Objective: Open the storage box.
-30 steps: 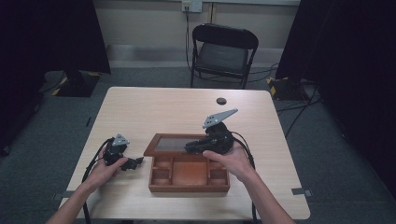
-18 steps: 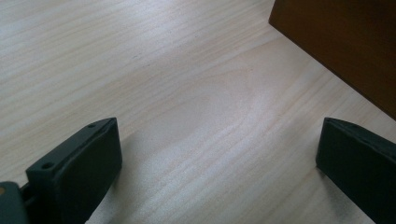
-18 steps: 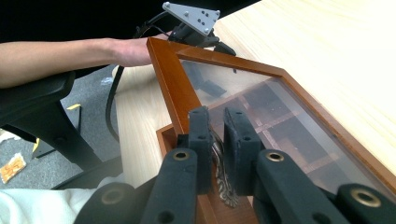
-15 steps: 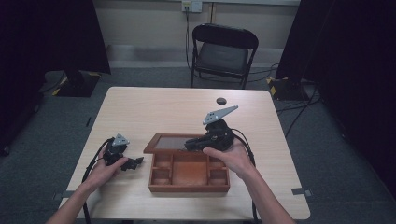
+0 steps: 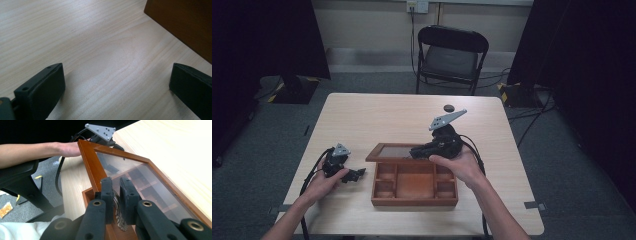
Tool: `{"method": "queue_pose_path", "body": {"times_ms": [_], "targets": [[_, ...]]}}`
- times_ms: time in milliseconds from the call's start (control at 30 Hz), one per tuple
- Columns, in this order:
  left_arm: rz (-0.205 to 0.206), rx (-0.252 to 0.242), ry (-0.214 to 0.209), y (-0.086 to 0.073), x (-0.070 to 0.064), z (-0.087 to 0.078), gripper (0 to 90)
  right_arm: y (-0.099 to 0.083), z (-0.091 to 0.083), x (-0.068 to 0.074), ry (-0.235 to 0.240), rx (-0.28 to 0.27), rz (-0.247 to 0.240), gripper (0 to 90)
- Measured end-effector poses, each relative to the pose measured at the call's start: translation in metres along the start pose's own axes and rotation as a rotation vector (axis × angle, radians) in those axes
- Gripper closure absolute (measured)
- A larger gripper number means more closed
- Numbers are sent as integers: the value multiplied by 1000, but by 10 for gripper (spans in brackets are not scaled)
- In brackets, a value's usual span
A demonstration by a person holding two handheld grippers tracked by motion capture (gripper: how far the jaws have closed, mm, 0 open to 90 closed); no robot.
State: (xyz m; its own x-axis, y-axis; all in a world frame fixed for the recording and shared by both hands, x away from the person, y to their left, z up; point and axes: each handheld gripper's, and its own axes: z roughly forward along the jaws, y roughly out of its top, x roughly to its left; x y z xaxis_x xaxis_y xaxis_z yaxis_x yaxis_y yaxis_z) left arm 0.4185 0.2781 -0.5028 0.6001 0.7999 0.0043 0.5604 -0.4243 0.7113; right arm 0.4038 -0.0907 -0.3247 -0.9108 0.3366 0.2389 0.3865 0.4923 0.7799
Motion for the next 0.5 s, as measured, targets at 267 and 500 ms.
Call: {"method": "queue_pose_path", "body": {"times_ms": [267,500], "targets": [[1,2,-1,0,0,0,0,3,-1,-1,-5,-4,-5,825],[4,3,0,0,0,0,0,5,-2,-3,-11,-15,-3,825]]}}
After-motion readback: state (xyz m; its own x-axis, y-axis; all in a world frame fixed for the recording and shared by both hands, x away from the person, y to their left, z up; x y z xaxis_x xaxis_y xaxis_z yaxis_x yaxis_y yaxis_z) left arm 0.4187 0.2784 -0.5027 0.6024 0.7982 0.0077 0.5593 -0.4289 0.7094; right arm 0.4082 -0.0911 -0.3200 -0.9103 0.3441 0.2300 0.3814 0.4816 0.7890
